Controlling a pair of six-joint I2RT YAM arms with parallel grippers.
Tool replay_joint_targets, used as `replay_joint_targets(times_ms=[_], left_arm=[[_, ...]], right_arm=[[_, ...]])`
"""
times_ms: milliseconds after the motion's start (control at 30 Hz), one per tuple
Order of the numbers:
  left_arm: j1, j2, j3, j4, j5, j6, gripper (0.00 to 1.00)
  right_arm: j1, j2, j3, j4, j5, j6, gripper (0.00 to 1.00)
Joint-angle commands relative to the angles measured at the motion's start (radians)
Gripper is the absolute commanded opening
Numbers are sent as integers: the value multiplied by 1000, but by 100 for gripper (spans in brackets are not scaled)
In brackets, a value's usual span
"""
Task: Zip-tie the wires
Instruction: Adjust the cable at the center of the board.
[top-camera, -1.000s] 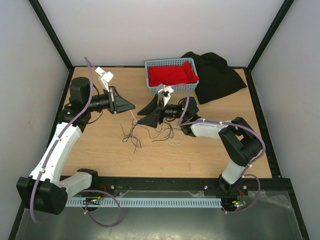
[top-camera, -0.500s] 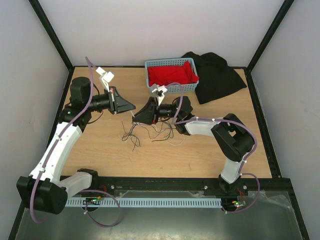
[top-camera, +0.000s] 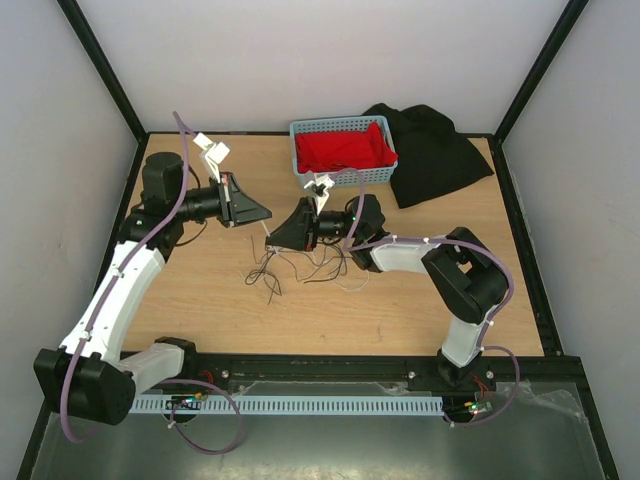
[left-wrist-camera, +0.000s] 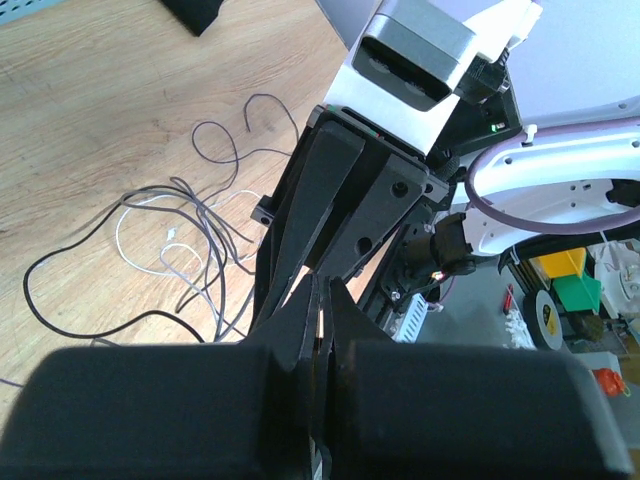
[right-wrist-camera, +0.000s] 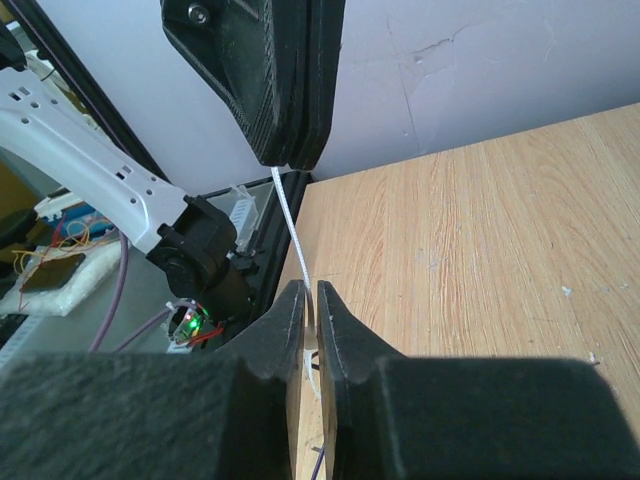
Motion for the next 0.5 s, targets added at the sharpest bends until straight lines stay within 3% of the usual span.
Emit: replay_joint_targets(times_ms=[0, 167, 200, 333, 467], left_arm=[[-2, 2, 52, 17, 10, 8, 0], [-2, 7, 54, 16, 3, 12, 0], [-2, 7, 52, 16, -4, 13, 4], [-1, 2, 29, 15, -19, 26, 36], [-2, -13, 8, 16, -33, 34, 55]], right_arm=[[7, -4, -22, -14, -29, -27, 18], [6, -15, -49, -23, -20, -29, 16], [7, -18, -52, -17, -16, -19, 15], [7, -34, -46, -3, -3, 17, 12], [5, -50, -39, -13, 11, 29, 10]])
